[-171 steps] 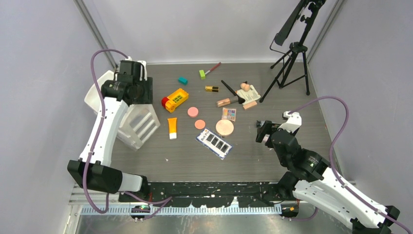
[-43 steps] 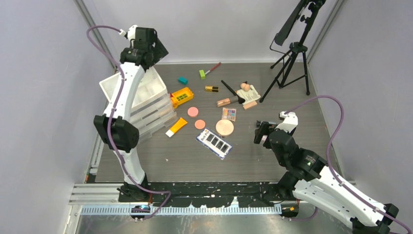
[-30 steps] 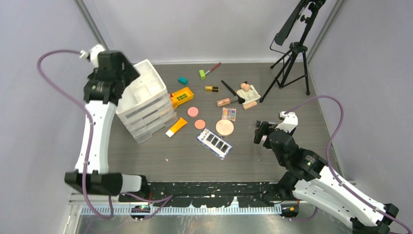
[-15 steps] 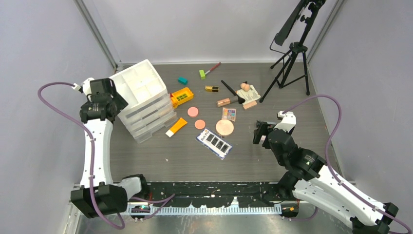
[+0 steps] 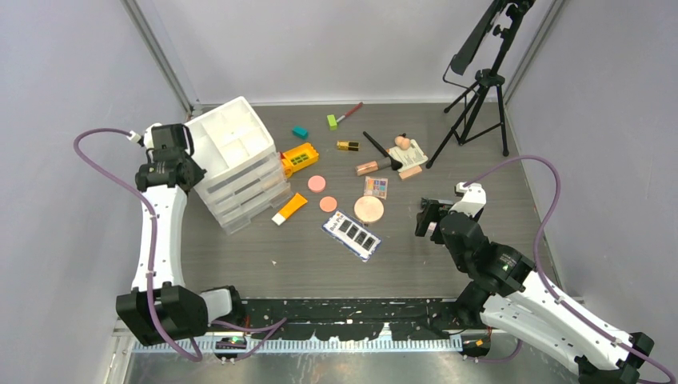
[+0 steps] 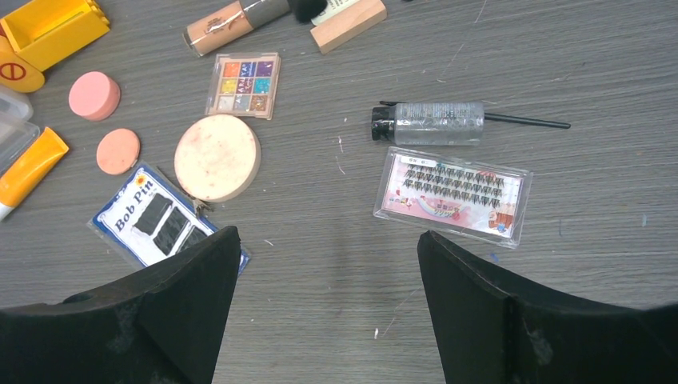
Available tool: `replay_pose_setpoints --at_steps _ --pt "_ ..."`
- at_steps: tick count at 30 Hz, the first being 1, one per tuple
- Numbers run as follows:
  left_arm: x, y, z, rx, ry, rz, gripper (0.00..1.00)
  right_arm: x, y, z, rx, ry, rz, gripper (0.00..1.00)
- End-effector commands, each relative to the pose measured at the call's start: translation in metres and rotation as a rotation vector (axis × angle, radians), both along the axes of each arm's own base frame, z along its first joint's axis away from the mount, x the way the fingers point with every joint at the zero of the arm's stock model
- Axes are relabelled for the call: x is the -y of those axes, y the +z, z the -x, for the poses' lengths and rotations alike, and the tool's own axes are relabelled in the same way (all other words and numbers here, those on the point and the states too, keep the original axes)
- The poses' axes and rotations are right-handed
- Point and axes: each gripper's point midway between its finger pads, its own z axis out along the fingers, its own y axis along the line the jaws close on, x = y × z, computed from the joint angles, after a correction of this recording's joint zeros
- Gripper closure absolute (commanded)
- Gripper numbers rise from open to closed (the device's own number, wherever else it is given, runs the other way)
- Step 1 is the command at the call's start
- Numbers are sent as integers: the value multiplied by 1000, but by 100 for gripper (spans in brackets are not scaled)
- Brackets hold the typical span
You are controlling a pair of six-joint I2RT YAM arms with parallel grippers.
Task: Organize the makeup
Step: Move the storage box to the center of the board.
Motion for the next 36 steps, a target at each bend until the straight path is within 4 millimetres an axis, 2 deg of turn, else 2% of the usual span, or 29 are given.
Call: replay_pose_setpoints --at_steps 1,2,3,9,11,15,24,25,27,32,34,36 --pt "4 16 -9 75 -2 28 93 -2 12 -6 38 -17 -24 14" --pt "6 15 -8 77 1 42 99 -3 12 -6 38 -17 -25 14" --pt "9 13 -8 80 0 59 100 -3 12 -6 38 -16 -24 14" --pt "16 7 3 130 79 136 100 -3 12 -6 37 -13 -25 14" --pt "23 8 -1 165 50 165 100 -3 12 -6 37 -13 -25 14" --pt "33 2 -8 122 10 198 100 -3 11 -6 36 -14 -22 14" --pt "62 -2 -22 85 -50 144 100 -3 12 -6 36 -13 -23 14" --pt "72 -1 -23 86 -72 145 97 -3 12 -6 35 -12 -22 14" --pt "78 0 -26 94 -83 147 84 -3 12 -6 35 -12 -20 14" --pt "78 13 -27 116 -95 133 51 -3 17 -6 35 -13 -18 14" --pt "78 19 -26 127 -106 130 43 -4 18 -7 32 -13 -19 14" --pt "79 27 -25 140 -123 126 42 -7 19 -8 27 -13 -25 14"
